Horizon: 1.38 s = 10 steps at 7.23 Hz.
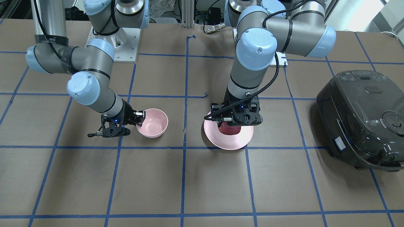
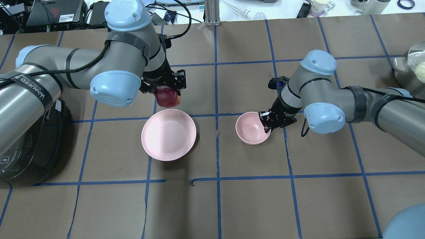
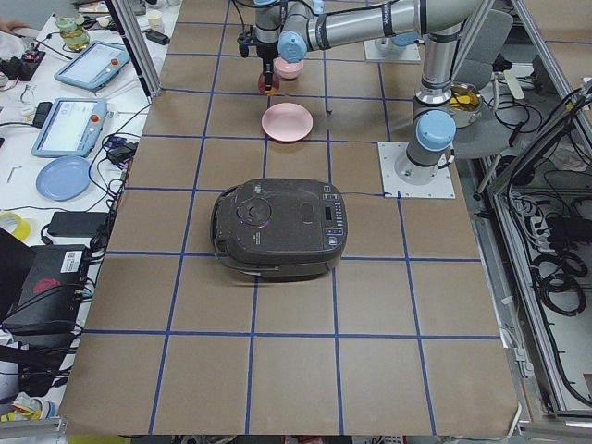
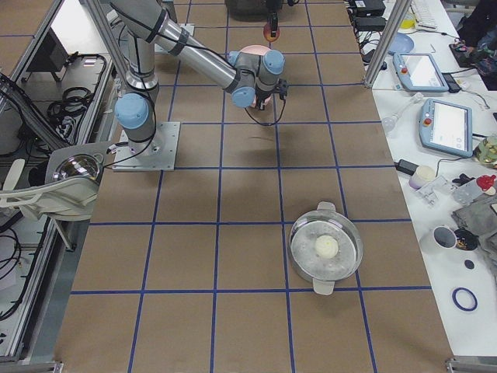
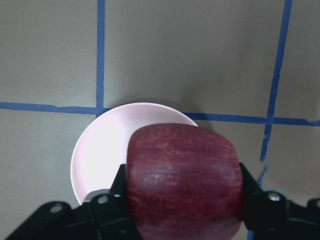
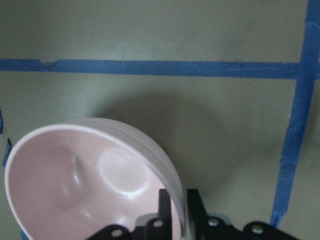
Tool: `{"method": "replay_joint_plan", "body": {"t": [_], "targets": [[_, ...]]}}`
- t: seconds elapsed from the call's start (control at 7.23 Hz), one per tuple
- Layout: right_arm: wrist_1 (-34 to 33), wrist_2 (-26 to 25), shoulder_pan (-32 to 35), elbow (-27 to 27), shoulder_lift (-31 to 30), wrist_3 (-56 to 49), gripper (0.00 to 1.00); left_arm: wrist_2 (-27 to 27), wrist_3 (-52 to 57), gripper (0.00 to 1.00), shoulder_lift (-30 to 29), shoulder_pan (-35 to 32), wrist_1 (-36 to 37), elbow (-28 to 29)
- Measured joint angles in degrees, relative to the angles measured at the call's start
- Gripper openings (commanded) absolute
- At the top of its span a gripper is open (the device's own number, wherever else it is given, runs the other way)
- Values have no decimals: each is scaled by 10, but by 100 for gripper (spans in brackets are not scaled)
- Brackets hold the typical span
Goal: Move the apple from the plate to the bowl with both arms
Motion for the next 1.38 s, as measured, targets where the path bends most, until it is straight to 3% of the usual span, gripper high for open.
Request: {"method": "replay_joint_plan", "body": {"t": [0.41,0.69,0.97,1.11,1.38], "targets": [[45,-48,-3,-67,-30,5,100,-12,-33,2,1,-36,3,3],[179,-113,-5,-162,-79,6,100,-26,-136,1,-12,-91,21,3],[336,-139,-4,-276,-117,7,100,-28,-229,1,-41,-156,72,3],[377,-142,-3,-320,-127,6,100,-29,-269,1,-64,-185,113,2],[392,-142,-3,-354,-132,5,100,-27,-327,1,-105,-233,180,3]]}}
